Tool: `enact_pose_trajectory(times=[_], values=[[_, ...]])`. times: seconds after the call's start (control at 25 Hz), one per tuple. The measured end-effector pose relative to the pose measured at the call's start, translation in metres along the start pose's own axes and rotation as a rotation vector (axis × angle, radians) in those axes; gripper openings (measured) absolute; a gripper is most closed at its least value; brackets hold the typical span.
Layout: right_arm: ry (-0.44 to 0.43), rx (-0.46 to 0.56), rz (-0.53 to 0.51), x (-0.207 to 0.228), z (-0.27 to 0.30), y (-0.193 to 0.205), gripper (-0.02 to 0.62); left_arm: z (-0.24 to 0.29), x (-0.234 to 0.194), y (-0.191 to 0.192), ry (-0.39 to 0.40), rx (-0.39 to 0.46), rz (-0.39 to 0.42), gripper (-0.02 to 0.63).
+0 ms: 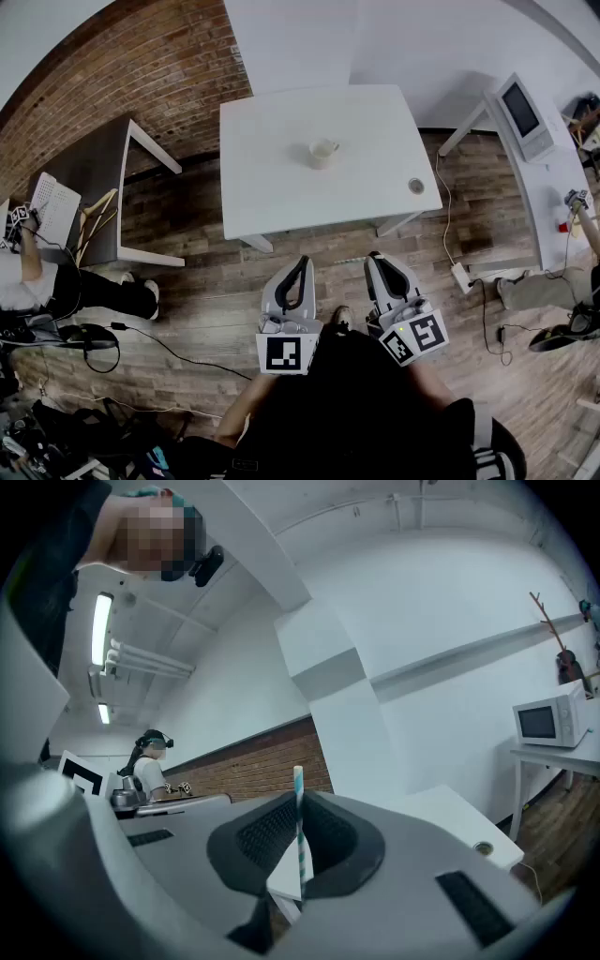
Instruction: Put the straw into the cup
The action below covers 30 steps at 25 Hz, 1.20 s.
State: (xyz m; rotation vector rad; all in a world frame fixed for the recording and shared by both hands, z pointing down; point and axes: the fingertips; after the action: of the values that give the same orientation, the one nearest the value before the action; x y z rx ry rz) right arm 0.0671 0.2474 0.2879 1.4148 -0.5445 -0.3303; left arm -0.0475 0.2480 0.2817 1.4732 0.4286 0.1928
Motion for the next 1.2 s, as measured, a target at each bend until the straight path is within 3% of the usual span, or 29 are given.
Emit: enact_pose_trajectory(times=[0.44, 0.6, 1.2], values=[[-0.002, 0.003, -0.013, -0.012, 0.003, -0.001, 0.023, -0.008, -0.009, 0.000, 0.003, 0.014, 0.003, 0.003], [0.007, 0.028, 0.027, -0.017, 0.006, -0.003, 0.023, -0.011, -0.018, 0.001, 0.007, 0.002, -0.003, 0.003], [0.103, 0.051, -0.004, -0.060, 0.031, -0.005, 0.023, -0.034, -0.067, -0.003, 0.078, 0.009, 0.002, 0.003]])
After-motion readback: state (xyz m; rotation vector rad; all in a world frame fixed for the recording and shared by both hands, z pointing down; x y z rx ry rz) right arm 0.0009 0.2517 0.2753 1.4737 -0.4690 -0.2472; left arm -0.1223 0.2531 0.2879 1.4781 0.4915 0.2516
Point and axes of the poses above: the fingertips, and each gripper's own axes: z forward along the fingers, x to its right, y out of its underside, and after that the axes turned 6 degrees about -z, right-handed
